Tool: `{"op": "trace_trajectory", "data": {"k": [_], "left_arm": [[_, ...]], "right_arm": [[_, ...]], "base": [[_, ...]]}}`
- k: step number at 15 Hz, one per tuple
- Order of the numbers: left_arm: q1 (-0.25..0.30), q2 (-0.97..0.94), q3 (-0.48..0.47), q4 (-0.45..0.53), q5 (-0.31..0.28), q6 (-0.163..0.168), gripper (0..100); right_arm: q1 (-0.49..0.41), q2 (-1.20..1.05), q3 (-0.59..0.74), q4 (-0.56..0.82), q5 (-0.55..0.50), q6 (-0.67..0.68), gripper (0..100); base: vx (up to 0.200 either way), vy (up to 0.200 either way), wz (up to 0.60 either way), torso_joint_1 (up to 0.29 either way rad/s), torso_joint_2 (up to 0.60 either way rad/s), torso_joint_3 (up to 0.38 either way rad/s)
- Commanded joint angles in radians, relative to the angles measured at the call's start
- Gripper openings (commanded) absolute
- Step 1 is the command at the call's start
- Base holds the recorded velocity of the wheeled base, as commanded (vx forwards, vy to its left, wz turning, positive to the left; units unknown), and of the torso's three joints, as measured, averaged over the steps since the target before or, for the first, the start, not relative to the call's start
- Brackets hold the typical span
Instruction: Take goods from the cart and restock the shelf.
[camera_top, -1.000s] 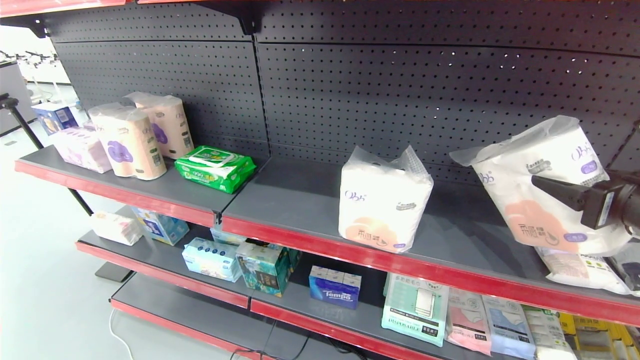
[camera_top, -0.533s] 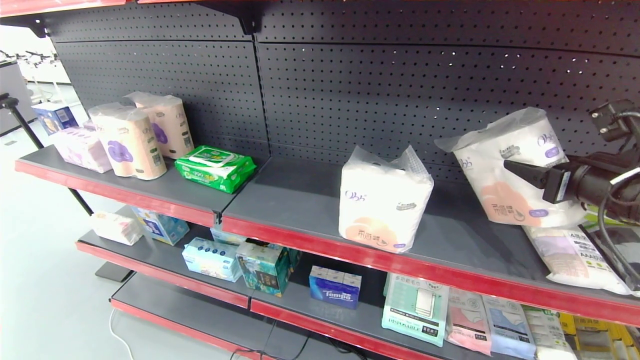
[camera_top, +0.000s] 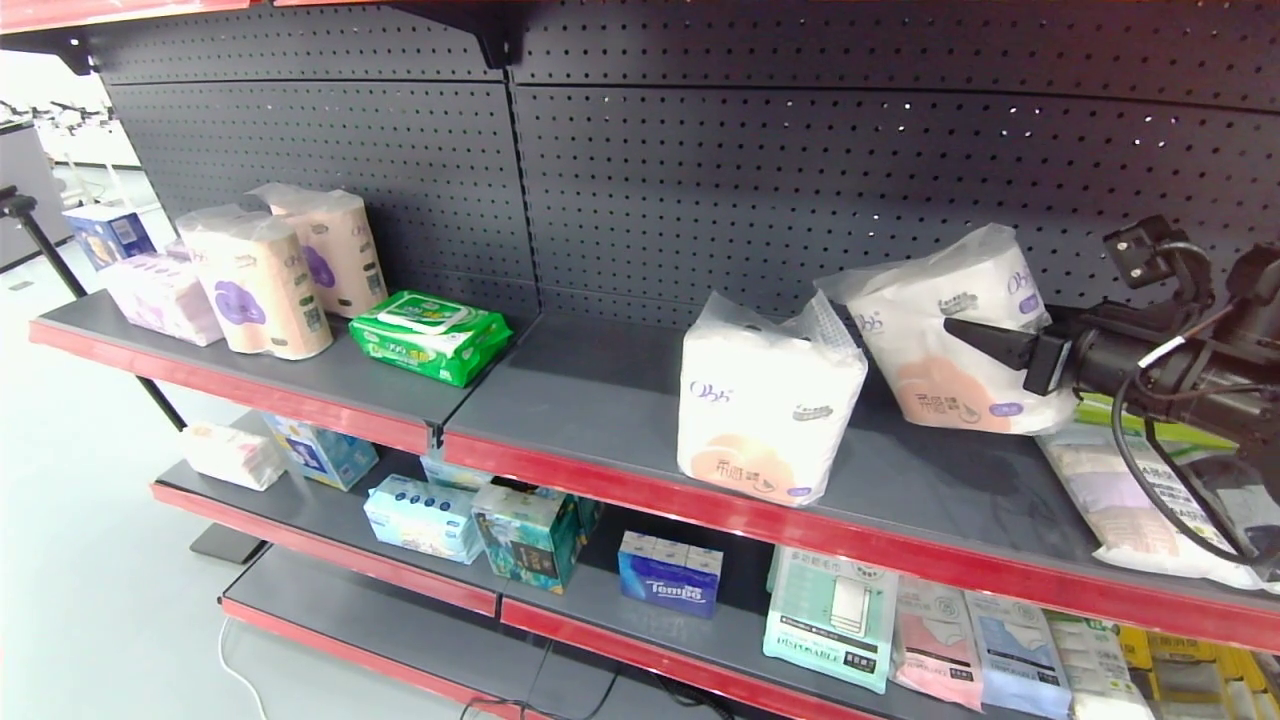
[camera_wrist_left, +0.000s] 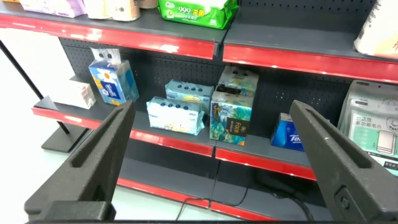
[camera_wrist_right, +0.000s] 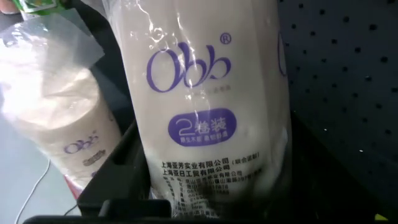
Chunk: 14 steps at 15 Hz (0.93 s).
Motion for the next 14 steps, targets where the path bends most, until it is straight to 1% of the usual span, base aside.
{"op": "trace_trajectory", "data": {"k": [1, 4, 5, 8, 10, 11, 14], "left_arm": [[0.000, 0.000, 0.000, 0.000, 0.000, 0.000, 100], [0.000, 0.000, 0.000, 0.000, 0.000, 0.000, 100], [0.000, 0.000, 0.000, 0.000, 0.000, 0.000, 100], [0.000, 0.000, 0.000, 0.000, 0.000, 0.000, 100], [0.000, 0.000, 0.000, 0.000, 0.000, 0.000, 100], [0.000, 0.000, 0.000, 0.002, 0.000, 0.000, 100], [0.000, 0.000, 0.000, 0.000, 0.000, 0.000, 100]], "right_arm": [[-0.019, 0.095, -0.051, -0.019, 0.018, -0.002, 0], [-0.062, 0.142, -0.086, -0.031, 0.129, -0.005, 0], [-0.089, 0.157, -0.099, -0.031, 0.207, -0.017, 0], [-0.114, 0.194, -0.140, -0.031, 0.250, -0.070, 0], [-0.134, 0.224, -0.169, -0.031, 0.308, -0.103, 0], [-0.145, 0.232, -0.175, -0.030, 0.319, -0.117, 0], [-0.122, 0.244, -0.186, -0.025, 0.324, -0.105, 0]], "base": [[0.000, 0.000, 0.00, 0.000, 0.00, 0.000], [0.000, 0.000, 0.00, 0.000, 0.00, 0.000], [0.000, 0.000, 0.00, 0.000, 0.00, 0.000], [0.000, 0.000, 0.00, 0.000, 0.00, 0.000], [0.000, 0.000, 0.00, 0.000, 0.00, 0.000], [0.000, 0.000, 0.00, 0.000, 0.00, 0.000], [0.000, 0.000, 0.00, 0.000, 0.00, 0.000]]}}
